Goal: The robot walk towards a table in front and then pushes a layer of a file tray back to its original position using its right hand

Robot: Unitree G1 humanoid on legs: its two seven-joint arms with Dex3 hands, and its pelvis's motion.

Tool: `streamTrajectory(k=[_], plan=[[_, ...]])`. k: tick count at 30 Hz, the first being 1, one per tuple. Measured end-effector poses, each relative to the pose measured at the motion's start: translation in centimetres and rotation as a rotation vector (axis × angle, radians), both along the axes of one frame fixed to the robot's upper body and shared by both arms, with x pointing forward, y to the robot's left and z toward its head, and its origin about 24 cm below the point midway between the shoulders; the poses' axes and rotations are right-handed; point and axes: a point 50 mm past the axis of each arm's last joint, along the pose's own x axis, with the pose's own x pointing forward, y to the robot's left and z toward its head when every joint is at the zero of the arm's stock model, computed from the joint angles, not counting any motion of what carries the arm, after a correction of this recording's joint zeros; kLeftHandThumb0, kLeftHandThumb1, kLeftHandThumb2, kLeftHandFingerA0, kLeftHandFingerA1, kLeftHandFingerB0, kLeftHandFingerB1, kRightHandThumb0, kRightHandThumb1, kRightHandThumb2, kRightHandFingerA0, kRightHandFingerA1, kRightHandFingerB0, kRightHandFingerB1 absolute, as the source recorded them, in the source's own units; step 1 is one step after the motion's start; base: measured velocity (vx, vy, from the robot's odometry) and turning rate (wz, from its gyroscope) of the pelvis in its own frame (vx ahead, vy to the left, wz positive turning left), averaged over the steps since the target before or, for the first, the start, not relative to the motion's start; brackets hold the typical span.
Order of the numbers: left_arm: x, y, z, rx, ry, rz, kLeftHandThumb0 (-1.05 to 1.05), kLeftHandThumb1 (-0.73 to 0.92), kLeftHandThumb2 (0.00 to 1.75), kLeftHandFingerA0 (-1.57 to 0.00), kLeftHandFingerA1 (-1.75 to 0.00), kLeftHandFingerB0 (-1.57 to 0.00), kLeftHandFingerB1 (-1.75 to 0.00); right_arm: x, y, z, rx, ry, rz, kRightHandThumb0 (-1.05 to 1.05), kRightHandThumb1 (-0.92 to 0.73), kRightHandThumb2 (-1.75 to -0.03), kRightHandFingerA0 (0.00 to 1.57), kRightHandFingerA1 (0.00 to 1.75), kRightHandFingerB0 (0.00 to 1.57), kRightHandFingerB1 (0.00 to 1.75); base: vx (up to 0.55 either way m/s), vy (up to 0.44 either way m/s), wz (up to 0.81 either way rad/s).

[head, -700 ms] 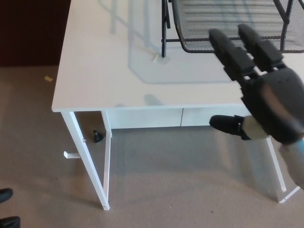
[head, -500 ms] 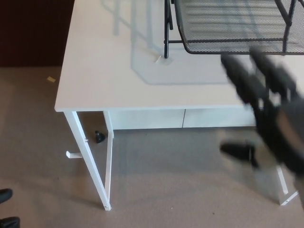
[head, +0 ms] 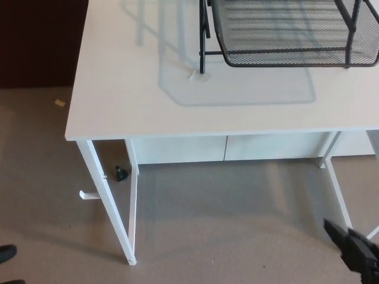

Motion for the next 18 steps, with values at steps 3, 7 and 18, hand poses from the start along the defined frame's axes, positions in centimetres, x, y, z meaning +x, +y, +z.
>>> streamTrajectory(k=[3, 7, 18], plan=[[-0.1, -0.1, -0.1, -0.003, 0.005, -0.001, -0.01, 0.52, 0.55, -0.56, -0.49, -0.46, -0.40, -0.3, -0.7, -1.1, 0.048, 0.060, -0.060, -0.63, -0.47, -0.82, 0.00, 0.21, 0.00, 0.17, 0.00, 0.000, 0.00], [-0.2, -0.1, -0.2, -0.004, 0.010, 0.001, -0.04, 0.52, 0.55, -0.57, -0.48, -0.46, -0.40, -0.4, -1.6, -2.4, 0.107, 0.132, -0.139, -0.66, -0.48, -0.83, 0.00, 0.21, 0.00, 0.15, 0.00, 0.000, 0.00], [-0.6, 0.0, -0.6, -0.012, 0.032, 0.010, -0.07, 0.51, 0.54, -0.55, -0.47, -0.44, -0.39, -1.2, -3.4, -5.2, 0.284, 0.295, -0.294, -0.71, -0.48, -0.84, 0.00, 0.20, 0.00, 0.12, 0.00, 0.000, 0.00]])
